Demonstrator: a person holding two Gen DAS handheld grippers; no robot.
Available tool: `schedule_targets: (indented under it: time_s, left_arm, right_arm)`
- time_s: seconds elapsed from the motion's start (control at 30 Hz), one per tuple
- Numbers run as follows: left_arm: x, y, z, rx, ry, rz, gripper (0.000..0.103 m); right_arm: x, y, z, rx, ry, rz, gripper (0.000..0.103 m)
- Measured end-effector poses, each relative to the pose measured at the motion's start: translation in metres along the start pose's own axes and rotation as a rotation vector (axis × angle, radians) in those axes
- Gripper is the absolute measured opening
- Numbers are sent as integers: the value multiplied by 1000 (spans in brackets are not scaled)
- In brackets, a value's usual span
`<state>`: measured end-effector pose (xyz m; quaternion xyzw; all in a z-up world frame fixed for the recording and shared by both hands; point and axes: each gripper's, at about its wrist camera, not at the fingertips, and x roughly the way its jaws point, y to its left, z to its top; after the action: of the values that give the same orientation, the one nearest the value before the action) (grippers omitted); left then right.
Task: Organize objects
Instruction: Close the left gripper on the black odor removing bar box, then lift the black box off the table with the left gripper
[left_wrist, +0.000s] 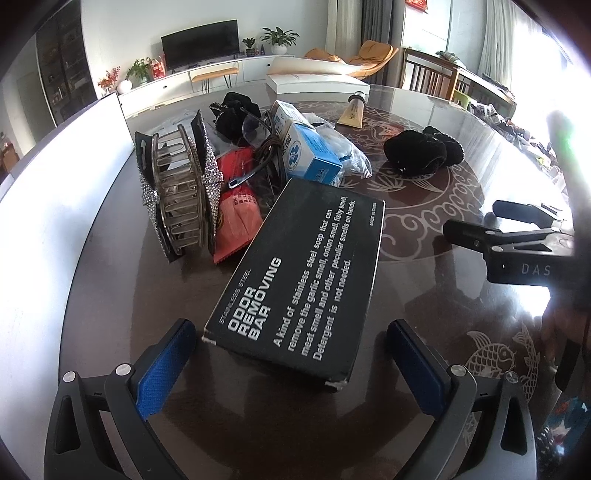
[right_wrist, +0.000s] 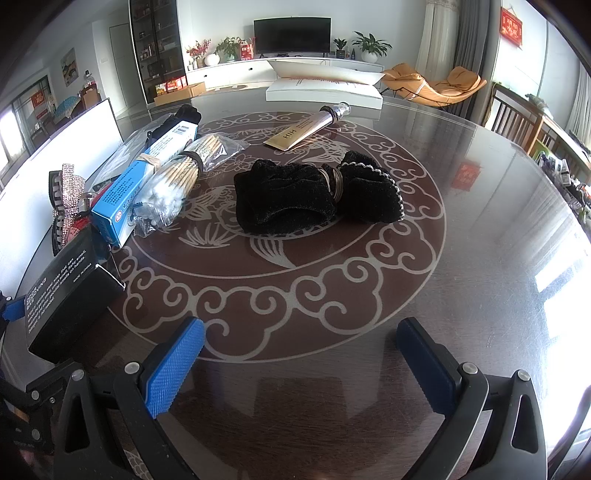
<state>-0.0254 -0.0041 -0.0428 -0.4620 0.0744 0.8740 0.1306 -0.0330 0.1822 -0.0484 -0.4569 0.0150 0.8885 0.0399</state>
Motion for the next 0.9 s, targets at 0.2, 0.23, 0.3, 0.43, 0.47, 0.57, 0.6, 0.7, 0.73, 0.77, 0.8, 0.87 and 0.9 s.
schedule_targets:
  time_s: [0.2, 0.23, 0.3, 0.43, 0.47, 0.57, 0.6, 0.7, 0.73, 0.77, 0.8, 0.87, 0.9]
  left_arm:
    - [11, -2, 19, -31, 33, -28, 103]
    - [9, -1, 20, -47, 15, -44, 103]
    - [-4, 0, 17, -79, -61, -43, 87]
    - [-23, 7, -1, -148, -108, -85, 61]
    - [-27, 8, -6, -158, -106, -94, 61]
    - [-39, 10, -26, -161, -100, -96, 61]
    - [-42, 10, -31, -161, -97, -98, 61]
    - [-46, 12, -36, -163, -77, -116, 62]
    - [-44, 14, -33, -167, -70, -119, 66]
    - [-42, 14, -29, -173, -66, -118, 69]
    - [-40, 17, -25, -184, -64, -116, 73]
    - [-34, 17, -12, -201, -53, -143, 78]
    - [-32, 16, -7, -200, -46, -156, 81]
  right_arm:
    - [0, 0, 0, 0, 0, 0, 103]
    - [0, 0, 0, 0, 0, 0, 103]
    - [0, 0, 0, 0, 0, 0, 103]
    - [0, 0, 0, 0, 0, 0, 103]
    - [0, 0, 0, 0, 0, 0, 103]
    - [0, 0, 0, 0, 0, 0, 103]
    - [0, 0, 0, 0, 0, 0, 103]
    - [-1, 0, 0, 0, 0, 0, 103]
    - [0, 0, 0, 0, 0, 0, 103]
    - [-1, 0, 0, 0, 0, 0, 103]
    - [0, 0, 0, 0, 0, 0, 103]
    - [-1, 0, 0, 0, 0, 0, 103]
    - [0, 0, 0, 0, 0, 0, 103]
